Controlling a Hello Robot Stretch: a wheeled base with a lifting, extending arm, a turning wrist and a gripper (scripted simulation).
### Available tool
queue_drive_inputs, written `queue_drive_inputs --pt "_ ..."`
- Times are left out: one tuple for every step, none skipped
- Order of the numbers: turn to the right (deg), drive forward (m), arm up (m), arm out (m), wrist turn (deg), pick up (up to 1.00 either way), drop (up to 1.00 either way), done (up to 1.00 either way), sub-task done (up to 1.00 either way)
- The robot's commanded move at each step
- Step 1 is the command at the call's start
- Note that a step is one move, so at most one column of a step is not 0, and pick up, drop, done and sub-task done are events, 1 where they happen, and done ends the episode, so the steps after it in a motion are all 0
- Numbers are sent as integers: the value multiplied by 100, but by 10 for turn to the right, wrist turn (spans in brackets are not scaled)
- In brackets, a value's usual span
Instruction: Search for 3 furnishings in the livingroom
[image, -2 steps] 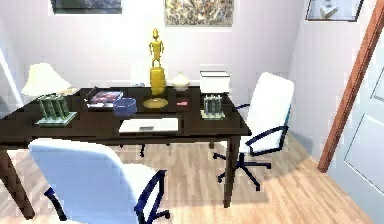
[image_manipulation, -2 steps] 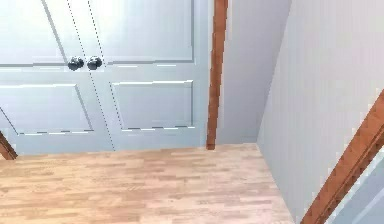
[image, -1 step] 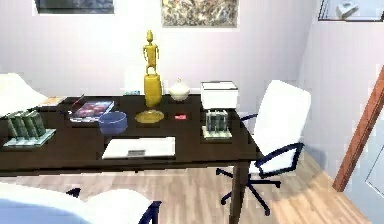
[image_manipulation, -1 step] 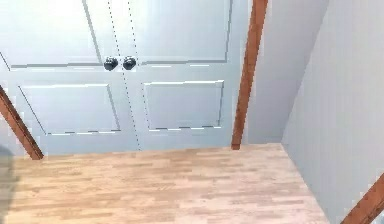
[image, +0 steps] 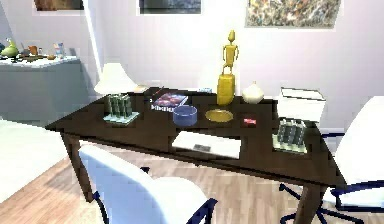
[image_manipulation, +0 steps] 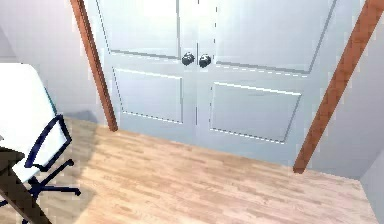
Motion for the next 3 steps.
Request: queue_drive_inputs --pt "0 0 0 0 0 0 0 0 100" --pt "450 0 0 0 0 0 0 0 0" --pt "240 0 0 0 0 0 0 0 0"
